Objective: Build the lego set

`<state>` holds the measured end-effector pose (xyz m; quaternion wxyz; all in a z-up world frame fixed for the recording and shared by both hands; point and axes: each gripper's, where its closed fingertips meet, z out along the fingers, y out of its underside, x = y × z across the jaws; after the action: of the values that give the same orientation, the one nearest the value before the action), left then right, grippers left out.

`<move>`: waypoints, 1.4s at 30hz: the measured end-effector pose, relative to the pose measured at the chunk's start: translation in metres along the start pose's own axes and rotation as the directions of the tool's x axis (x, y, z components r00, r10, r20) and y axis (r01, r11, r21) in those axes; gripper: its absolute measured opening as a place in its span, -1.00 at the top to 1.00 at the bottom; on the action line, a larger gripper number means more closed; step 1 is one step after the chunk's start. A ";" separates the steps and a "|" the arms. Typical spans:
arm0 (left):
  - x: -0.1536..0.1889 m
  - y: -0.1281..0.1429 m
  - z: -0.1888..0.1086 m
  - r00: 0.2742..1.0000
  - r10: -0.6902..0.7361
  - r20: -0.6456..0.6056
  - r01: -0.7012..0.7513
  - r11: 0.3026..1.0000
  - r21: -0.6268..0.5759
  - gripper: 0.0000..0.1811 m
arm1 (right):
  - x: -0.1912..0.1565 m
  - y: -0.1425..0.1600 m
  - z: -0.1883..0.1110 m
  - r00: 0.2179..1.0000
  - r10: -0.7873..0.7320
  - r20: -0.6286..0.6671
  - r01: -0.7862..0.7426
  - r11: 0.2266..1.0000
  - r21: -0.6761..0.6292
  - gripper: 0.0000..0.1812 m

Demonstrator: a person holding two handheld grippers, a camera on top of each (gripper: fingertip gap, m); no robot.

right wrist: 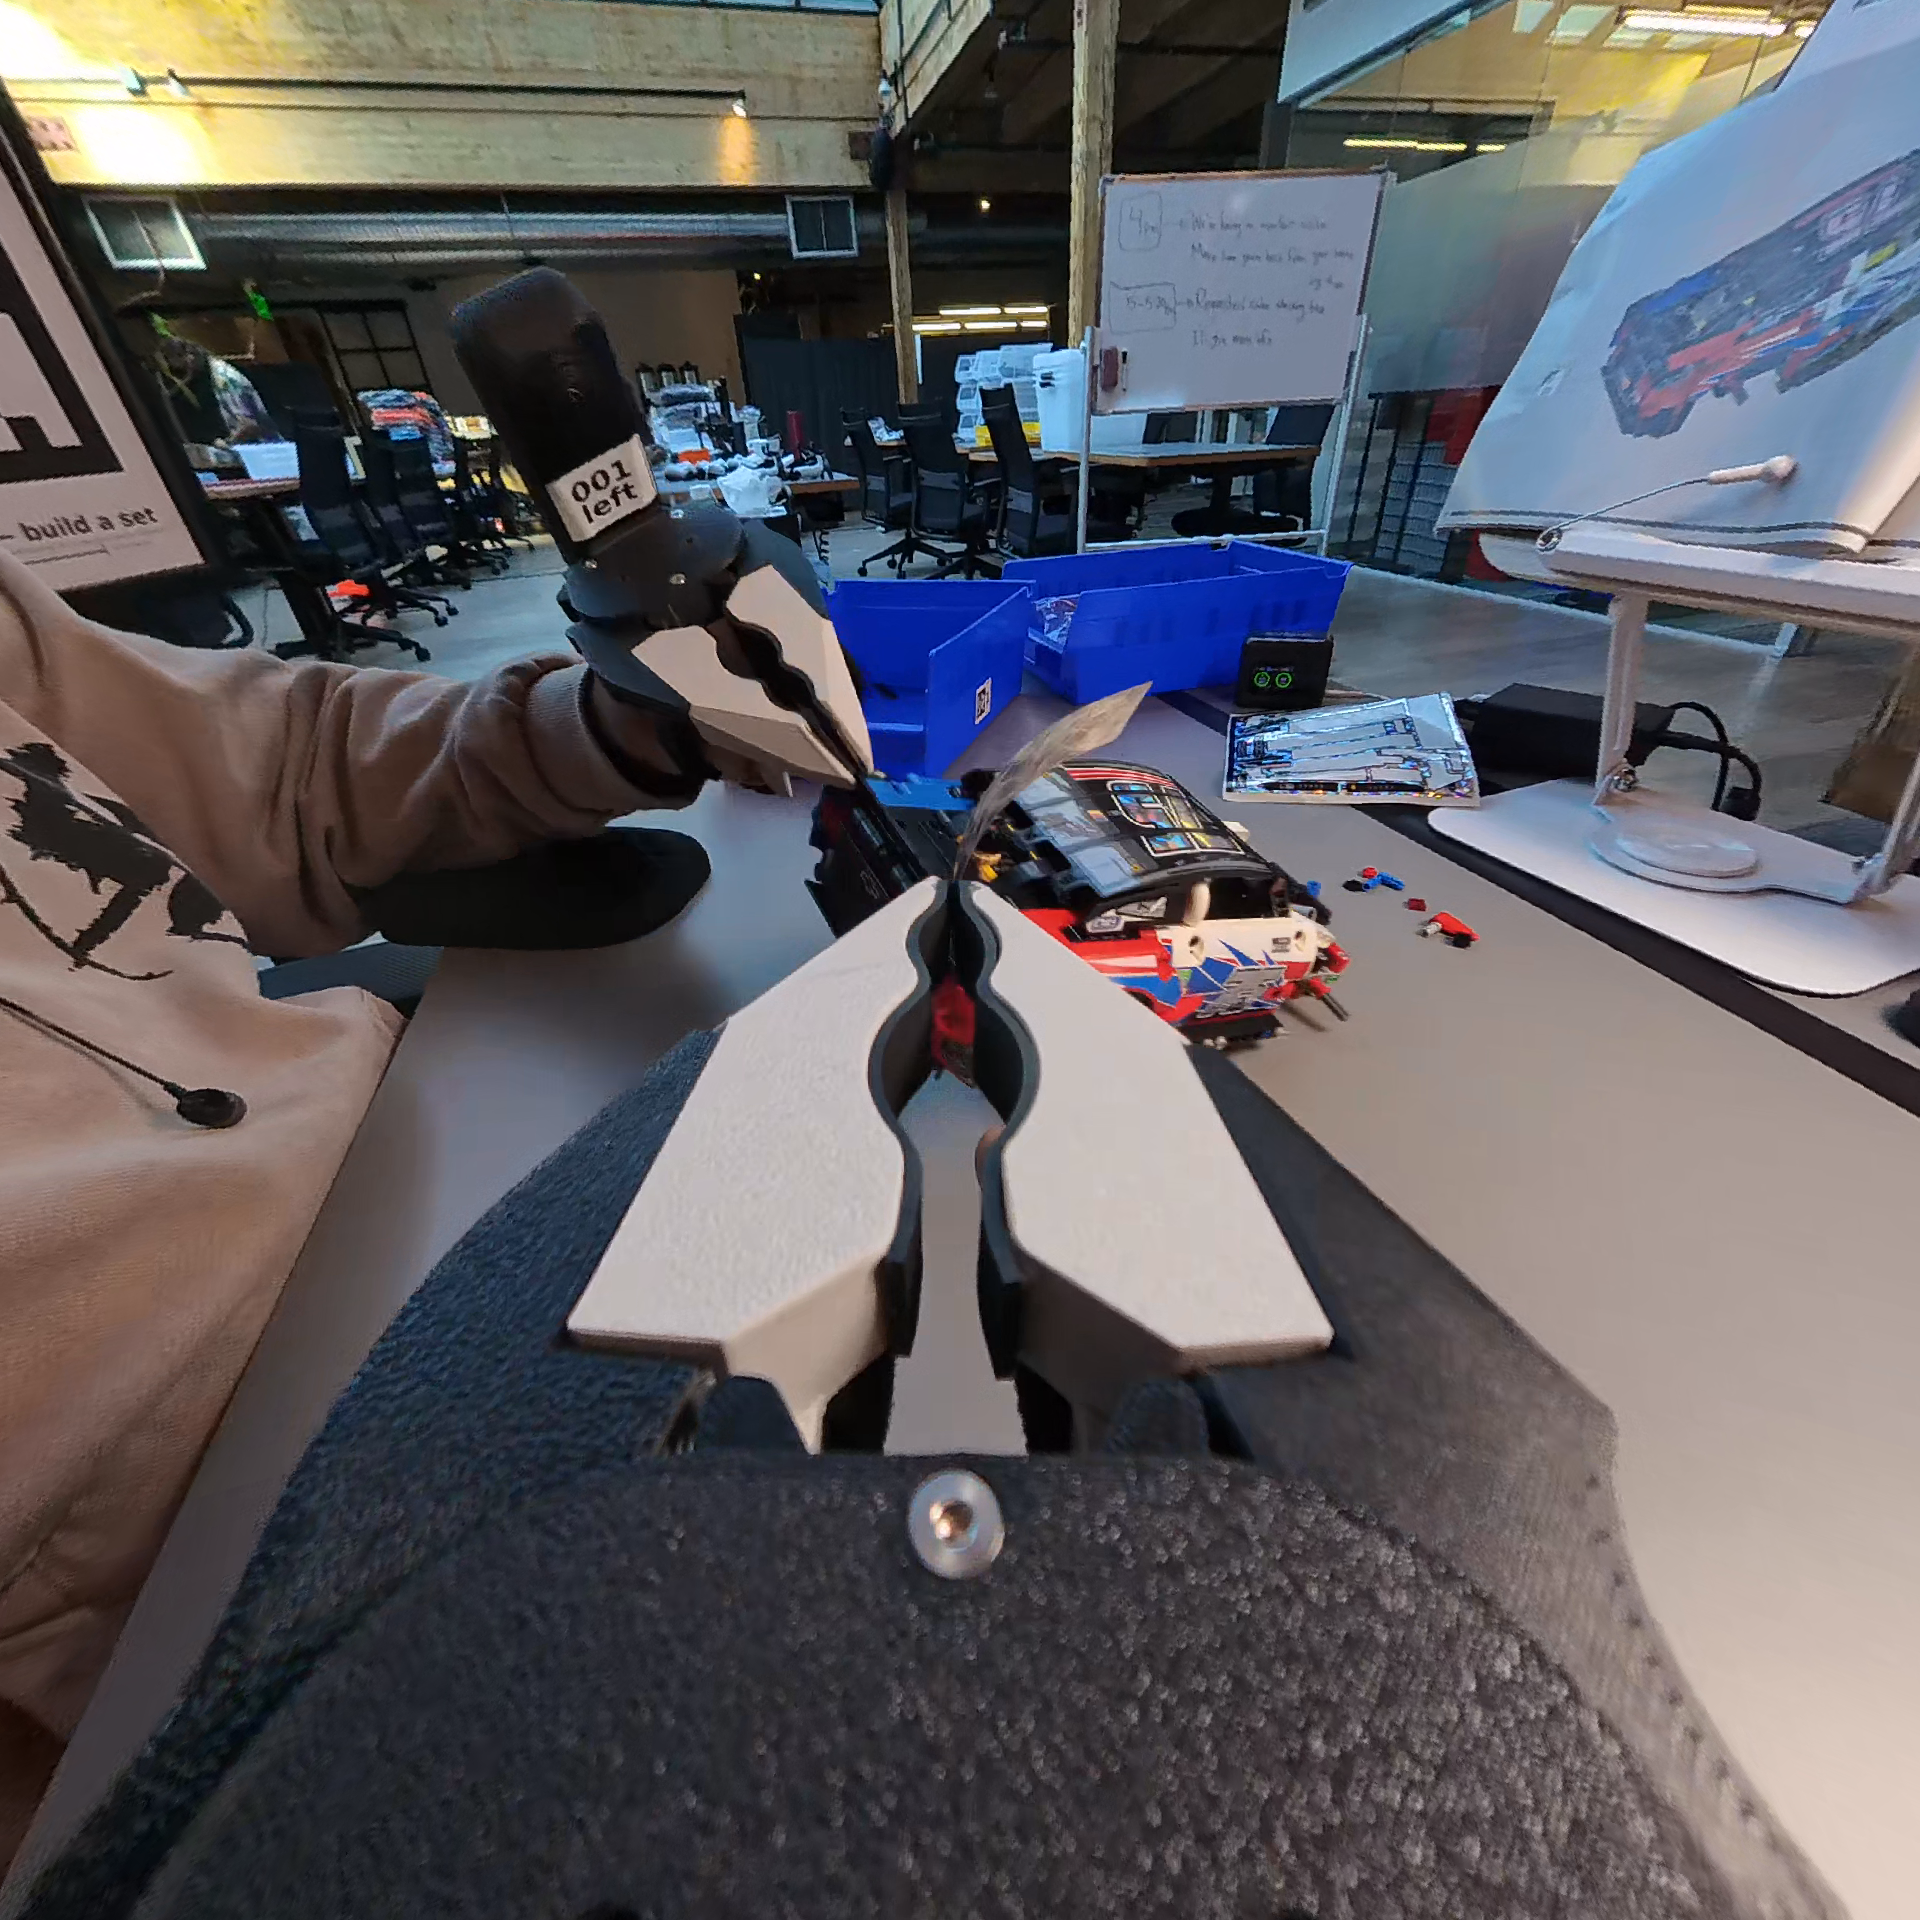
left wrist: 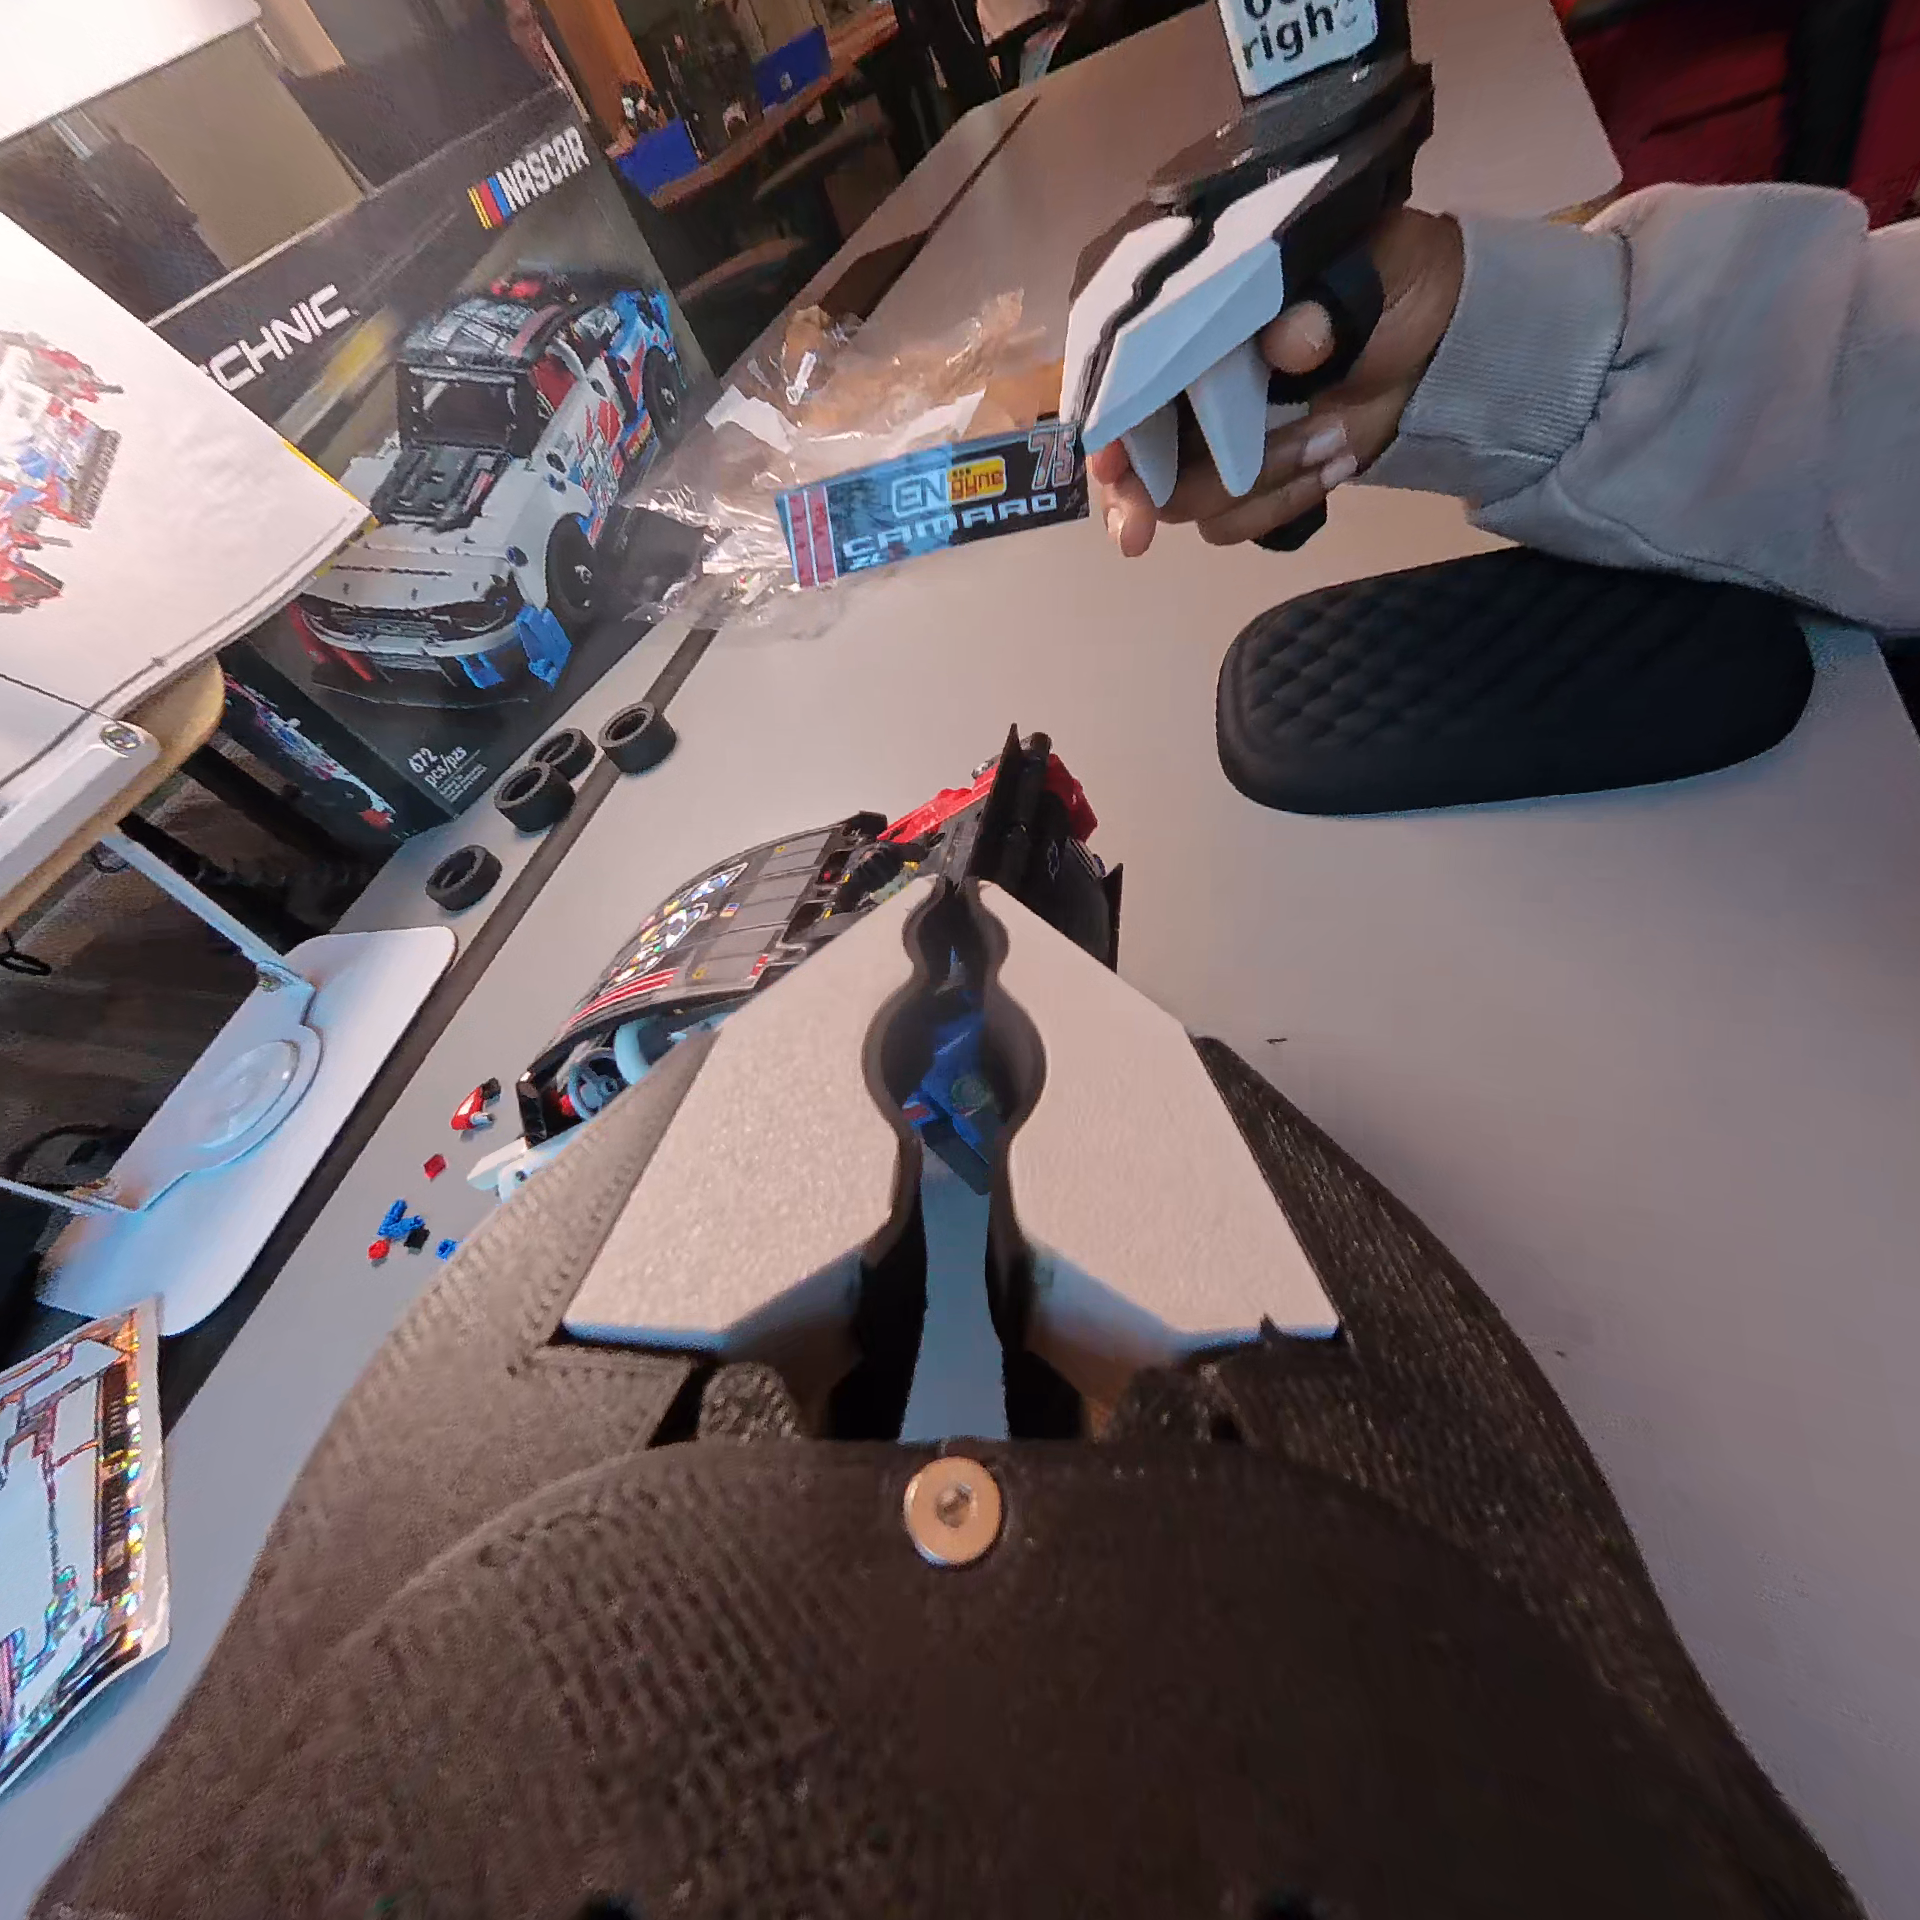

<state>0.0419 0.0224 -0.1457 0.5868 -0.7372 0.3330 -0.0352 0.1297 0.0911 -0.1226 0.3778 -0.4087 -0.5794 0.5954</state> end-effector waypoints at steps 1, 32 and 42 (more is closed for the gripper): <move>-0.001 -0.004 -0.004 1.000 -0.003 0.008 0.003 1.000 0.014 1.00 | 0.001 0.000 -0.002 1.000 -0.001 -0.004 0.001 1.000 -0.001 1.00; -0.041 -0.071 -0.033 0.993 -0.041 0.109 0.012 0.968 0.250 1.00 | -0.052 0.059 0.080 0.929 -0.056 0.366 0.138 0.970 -0.201 1.00; -0.016 -0.072 -0.041 0.999 -0.011 0.046 -0.003 0.958 0.285 1.00 | -0.054 0.051 0.119 0.872 0.103 0.479 -0.071 0.994 -0.084 1.00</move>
<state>0.0440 0.0028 -0.0638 0.6946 -0.6462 0.3091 -0.0666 0.0420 -0.0065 -0.1715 0.1812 -0.2849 -0.6548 0.6762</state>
